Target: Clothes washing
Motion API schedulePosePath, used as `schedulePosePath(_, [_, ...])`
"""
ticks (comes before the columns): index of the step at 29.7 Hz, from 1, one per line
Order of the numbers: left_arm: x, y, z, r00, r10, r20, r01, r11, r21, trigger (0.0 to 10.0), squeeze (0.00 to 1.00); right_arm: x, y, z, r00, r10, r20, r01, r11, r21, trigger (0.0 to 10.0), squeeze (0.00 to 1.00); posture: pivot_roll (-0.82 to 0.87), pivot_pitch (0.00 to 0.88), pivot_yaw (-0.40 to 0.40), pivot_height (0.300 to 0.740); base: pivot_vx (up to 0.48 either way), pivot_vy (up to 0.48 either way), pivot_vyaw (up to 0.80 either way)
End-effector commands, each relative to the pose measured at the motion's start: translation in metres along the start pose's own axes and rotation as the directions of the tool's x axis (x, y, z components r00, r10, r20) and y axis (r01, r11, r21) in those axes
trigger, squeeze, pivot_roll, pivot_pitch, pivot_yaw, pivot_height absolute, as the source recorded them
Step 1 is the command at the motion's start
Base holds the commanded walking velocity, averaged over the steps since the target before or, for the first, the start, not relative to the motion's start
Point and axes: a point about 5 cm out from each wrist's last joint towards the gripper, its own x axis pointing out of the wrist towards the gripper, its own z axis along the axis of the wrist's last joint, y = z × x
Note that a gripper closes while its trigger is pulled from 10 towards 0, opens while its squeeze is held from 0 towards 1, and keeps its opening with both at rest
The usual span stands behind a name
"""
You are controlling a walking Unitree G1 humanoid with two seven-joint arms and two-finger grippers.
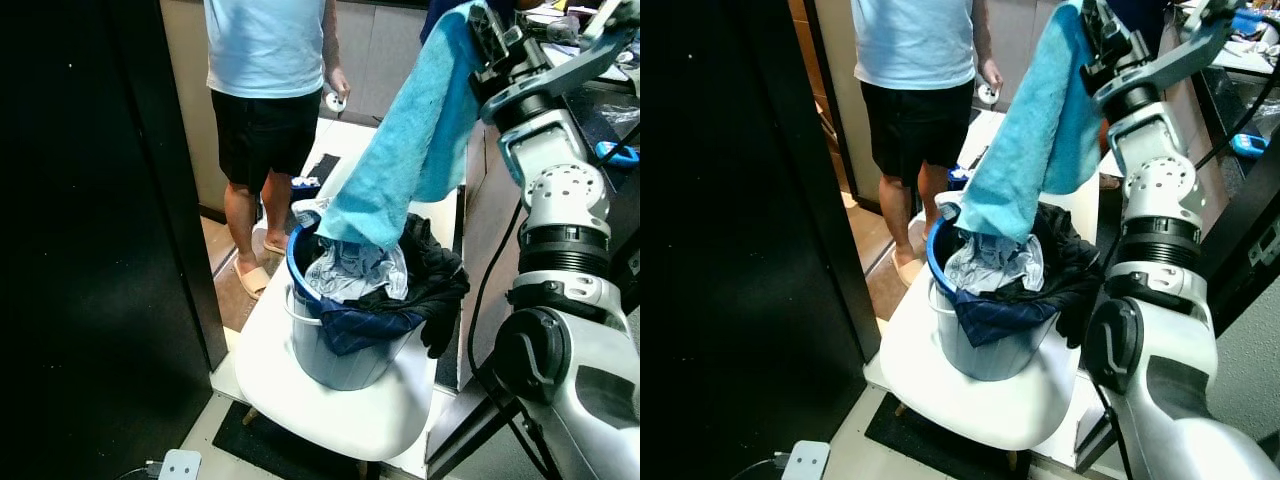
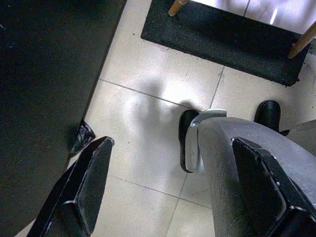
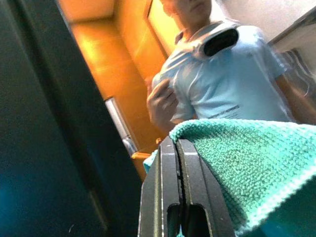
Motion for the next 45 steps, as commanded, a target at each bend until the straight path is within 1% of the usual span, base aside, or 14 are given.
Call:
schedulePosePath(1, [-0.004,-0.007,-0.017,0.997,-0.03,-0.077,0.03,1.0,0.001,10.0,0.0,0.0,0.008,-0.004,0.997,0.079,-0.026,-0.078,0.997,0.011,0.0,0.0,0.15,0.0,-0.061,0.74,0.0,0.0,0.0])
schedulePosePath(3, [-0.004,-0.007,-0.018,0.996,-0.029,-0.087,0.03,1.0,0.001,10.0,0.0,-0.007,0.023,-0.009,0.975,0.219,-0.039,-0.217,0.975,0.04,0.0,0.0,0.14,0.0,-0.056,0.74,0.0,0.0,0.0])
schedulePosePath(4, [-0.005,-0.007,-0.019,0.995,-0.028,-0.094,0.028,1.0,-0.001,10.0,0.0,-0.012,0.029,-0.011,0.957,0.29,-0.03,-0.287,0.956,0.062,0.0,0.0,0.14,0.0,-0.056,0.74,0.0,0.0,0.0])
schedulePosePath(5, [-0.005,-0.007,-0.019,0.995,-0.028,-0.094,0.028,1.0,-0.001,10.0,0.0,-0.012,0.029,-0.011,0.957,0.29,-0.03,-0.287,0.956,0.062,0.0,0.0,0.14,0.0,-0.056,0.74,0.0,0.0,0.0])
schedulePosePath(7, [-0.005,-0.005,-0.021,0.994,-0.027,-0.105,0.027,1.0,-0.001,10.0,0.0,-0.02,0.037,-0.014,0.927,0.374,-0.023,-0.371,0.924,0.091,0.0,0.0,0.14,0.0,-0.056,0.74,0.0,0.0,0.0])
schedulePosePath(9, [-0.005,-0.005,-0.021,0.994,-0.027,-0.105,0.027,1.0,-0.001,10.0,0.0,-0.02,0.037,-0.014,0.927,0.374,-0.023,-0.371,0.924,0.091,0.0,0.0,0.14,0.0,-0.056,0.74,0.0,0.0,0.0])
schedulePosePath(10, [-0.005,-0.004,-0.022,0.993,-0.024,-0.113,0.025,1.0,0.0,10.0,0.0,-0.024,0.041,-0.019,0.911,0.411,-0.033,-0.406,0.908,0.105,0.0,0.0,0.14,0.0,-0.056,0.74,0.0,0.0,0.0])
schedulePosePath(12, [-0.005,-0.004,-0.022,0.993,-0.024,-0.113,0.025,1.0,0.0,10.0,0.0,-0.024,0.041,-0.019,0.911,0.411,-0.033,-0.406,0.908,0.105,0.0,0.0,0.14,0.0,-0.056,0.74,0.0,0.0,0.0])
schedulePosePath(16, [-0.006,-0.003,-0.024,0.992,-0.021,-0.127,0.022,1.0,0.004,10.0,0.0,-0.029,0.043,-0.031,0.901,0.431,-0.058,-0.42,0.897,0.136,0.0,0.0,0.13,0.0,-0.05,0.74,0.0,0.0,0.0])
schedulePosePath(19, [-0.006,-0.003,-0.025,0.991,-0.02,-0.133,0.021,1.0,0.006,10.0,0.0,-0.031,0.042,-0.035,0.902,0.426,-0.067,-0.414,0.899,0.144,0.0,0.0,0.13,0.0,-0.05,0.74,0.0,0.0,0.0])
schedulePosePath(20, [-0.007,-0.004,-0.028,0.989,-0.019,-0.147,0.021,1.0,0.008,10.0,0.0,-0.033,0.039,-0.041,0.911,0.405,-0.074,-0.39,0.907,0.157,0.0,0.0,0.14,0.0,-0.05,0.74,-0.27,0.0,0.0])
schedulePosePath(29, [-0.009,-0.005,-0.031,0.987,-0.019,-0.163,0.021,1.0,0.011,10.0,0.0,-0.036,0.033,-0.043,0.926,0.367,-0.085,-0.351,0.923,0.16,0.0,0.0,0.14,0.0,-0.051,0.74,-0.28,0.0,0.0])
schedulePosePath(42, [-0.008,-0.005,-0.031,0.987,-0.019,-0.159,0.022,1.0,0.017,10.0,0.0,-0.039,0.033,-0.045,0.929,0.356,-0.1,-0.34,0.929,0.148,0.0,0.0,0.14,0.0,-0.048,0.74,-0.336,0.0,0.0])
schedulePosePath(45, [-0.009,-0.004,-0.031,0.988,-0.018,-0.156,0.021,1.0,0.018,10.0,0.0,-0.039,0.031,-0.049,0.935,0.336,-0.118,-0.32,0.938,0.136,0.0,0.0,0.14,0.0,-0.045,0.74,0.0,0.0,0.0])
